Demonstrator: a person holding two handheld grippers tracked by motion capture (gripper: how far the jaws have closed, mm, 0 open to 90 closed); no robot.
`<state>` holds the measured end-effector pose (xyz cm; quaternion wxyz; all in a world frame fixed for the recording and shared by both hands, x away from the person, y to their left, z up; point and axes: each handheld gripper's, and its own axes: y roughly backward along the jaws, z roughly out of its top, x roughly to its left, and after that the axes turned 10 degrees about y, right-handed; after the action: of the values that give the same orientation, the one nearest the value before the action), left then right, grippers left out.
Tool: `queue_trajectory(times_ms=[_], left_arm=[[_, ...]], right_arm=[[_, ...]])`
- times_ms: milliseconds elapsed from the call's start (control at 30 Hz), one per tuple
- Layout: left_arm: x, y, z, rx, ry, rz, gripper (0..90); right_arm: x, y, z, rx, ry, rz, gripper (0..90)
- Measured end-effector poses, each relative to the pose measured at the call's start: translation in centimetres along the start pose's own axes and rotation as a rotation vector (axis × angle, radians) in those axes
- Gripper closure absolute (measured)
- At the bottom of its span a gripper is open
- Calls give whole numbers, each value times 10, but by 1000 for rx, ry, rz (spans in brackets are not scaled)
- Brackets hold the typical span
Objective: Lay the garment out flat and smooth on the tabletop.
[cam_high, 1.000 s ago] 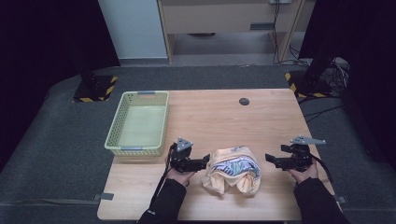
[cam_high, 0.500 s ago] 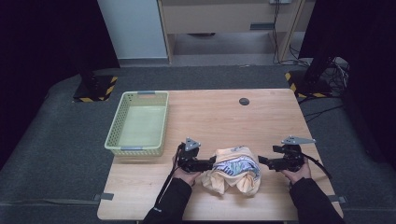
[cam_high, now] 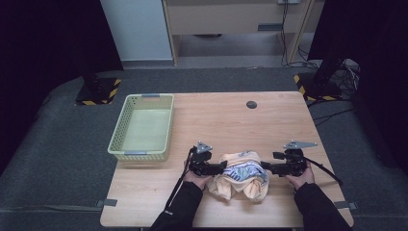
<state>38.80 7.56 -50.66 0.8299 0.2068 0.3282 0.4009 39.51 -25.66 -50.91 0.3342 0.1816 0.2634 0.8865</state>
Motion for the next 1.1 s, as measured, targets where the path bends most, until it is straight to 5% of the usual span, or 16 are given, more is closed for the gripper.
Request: queue_trajectory(times_ms=[300, 667, 833, 1100], left_arm=[[1, -6, -2, 33, -14, -29, 473], [-1, -9, -3, 81, -36, -72, 798], [-3, -8, -4, 80, -41, -64, 842], [-17, 7, 1, 44, -85, -59, 844]], right_arm=[[1, -8, -1, 35, 12, 40, 400], [4, -12, -4, 79, 23, 122, 801], [4, -11, -3, 79, 10, 127, 831], [1, 3, 3, 1, -21, 127, 841]])
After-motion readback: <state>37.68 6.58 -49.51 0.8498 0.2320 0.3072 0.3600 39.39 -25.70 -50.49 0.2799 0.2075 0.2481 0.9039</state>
